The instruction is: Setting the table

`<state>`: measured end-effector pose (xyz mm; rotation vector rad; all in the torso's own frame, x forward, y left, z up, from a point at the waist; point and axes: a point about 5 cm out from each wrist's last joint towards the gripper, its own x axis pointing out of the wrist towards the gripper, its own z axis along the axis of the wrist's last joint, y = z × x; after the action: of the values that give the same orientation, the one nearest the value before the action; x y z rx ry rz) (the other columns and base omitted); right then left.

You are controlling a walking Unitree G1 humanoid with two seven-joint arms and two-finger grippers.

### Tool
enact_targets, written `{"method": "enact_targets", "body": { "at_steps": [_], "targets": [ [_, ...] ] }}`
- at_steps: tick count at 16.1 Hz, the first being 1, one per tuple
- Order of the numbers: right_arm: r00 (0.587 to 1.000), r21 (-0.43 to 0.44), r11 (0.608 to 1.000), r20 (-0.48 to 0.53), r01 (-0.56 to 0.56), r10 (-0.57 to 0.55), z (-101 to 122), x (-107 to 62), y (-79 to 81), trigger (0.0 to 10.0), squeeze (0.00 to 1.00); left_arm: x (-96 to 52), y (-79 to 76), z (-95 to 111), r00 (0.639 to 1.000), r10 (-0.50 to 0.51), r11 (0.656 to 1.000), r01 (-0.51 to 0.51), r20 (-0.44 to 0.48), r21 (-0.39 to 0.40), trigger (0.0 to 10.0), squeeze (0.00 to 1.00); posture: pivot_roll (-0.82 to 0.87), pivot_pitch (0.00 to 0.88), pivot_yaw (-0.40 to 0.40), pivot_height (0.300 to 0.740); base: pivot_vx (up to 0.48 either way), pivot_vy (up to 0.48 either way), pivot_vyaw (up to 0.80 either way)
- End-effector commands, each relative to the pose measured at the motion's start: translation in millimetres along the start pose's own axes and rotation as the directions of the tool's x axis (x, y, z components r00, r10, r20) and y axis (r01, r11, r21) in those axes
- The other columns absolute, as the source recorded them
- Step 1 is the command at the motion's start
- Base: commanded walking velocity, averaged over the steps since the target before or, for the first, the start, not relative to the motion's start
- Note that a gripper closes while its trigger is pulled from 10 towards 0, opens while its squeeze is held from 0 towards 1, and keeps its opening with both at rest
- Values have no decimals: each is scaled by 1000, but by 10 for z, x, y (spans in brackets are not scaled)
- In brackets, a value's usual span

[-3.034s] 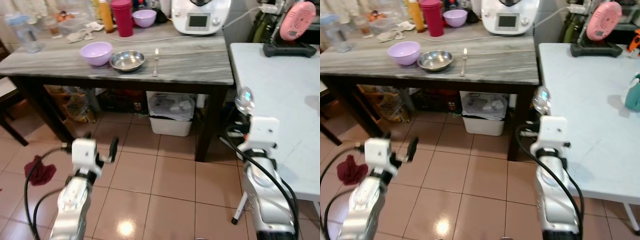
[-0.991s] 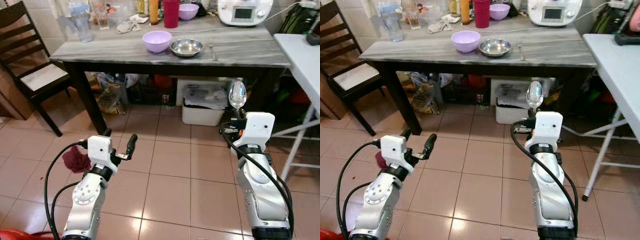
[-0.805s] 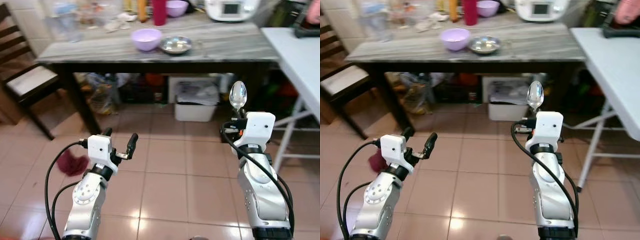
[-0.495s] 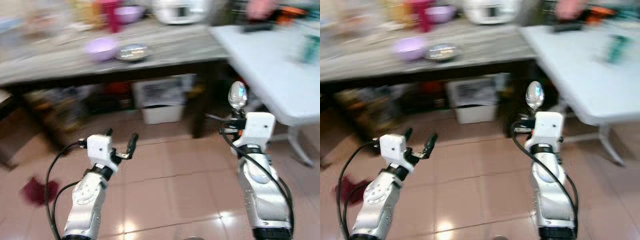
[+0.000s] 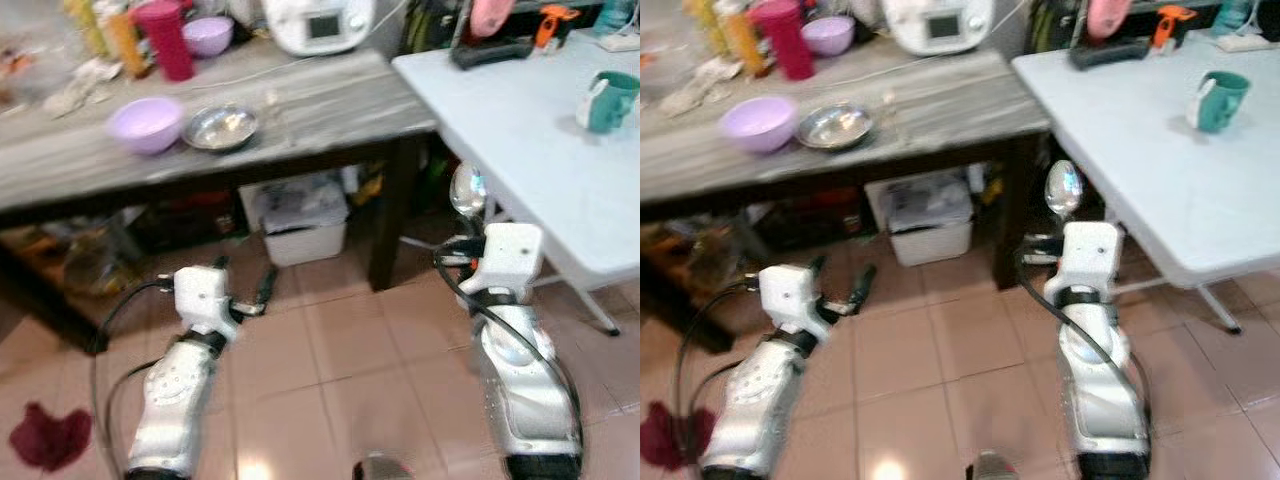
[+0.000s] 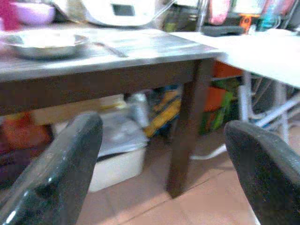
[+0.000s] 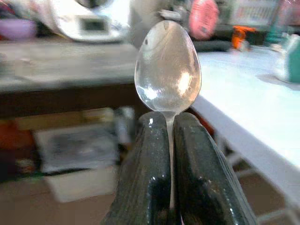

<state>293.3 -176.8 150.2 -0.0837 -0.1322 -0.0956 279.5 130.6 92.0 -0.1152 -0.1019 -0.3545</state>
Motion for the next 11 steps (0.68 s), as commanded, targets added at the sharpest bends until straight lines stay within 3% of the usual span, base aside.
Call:
{"method": "enact_targets", "body": {
  "at_steps": [1,3,7,11],
  "targets": [
    [999,9,1000,34,-17,17,79,12,68,10000,0,-35,92,34,1000,14,1000,-14,1,26,10000,0,-241,92,49,740,480,0,0],
    [999,2,1000,32,-21,21,74,9,76,10000,0,-32,93,33,1000,13,1000,-13,0,25,10000,0,-242,93,49,740,480,0,291],
    [999,-1,1000,29,-17,17,66,-1,73,10000,0,-34,82,28,1000,7,1000,-7,-3,23,10000,0,-244,93,52,740,480,0,748],
    [999,-1,1000,31,-12,12,67,0,65,10000,0,-22,58,27,1000,-1,1000,1,-4,21,10000,0,-246,92,52,740,480,0,0]
  ]
}}
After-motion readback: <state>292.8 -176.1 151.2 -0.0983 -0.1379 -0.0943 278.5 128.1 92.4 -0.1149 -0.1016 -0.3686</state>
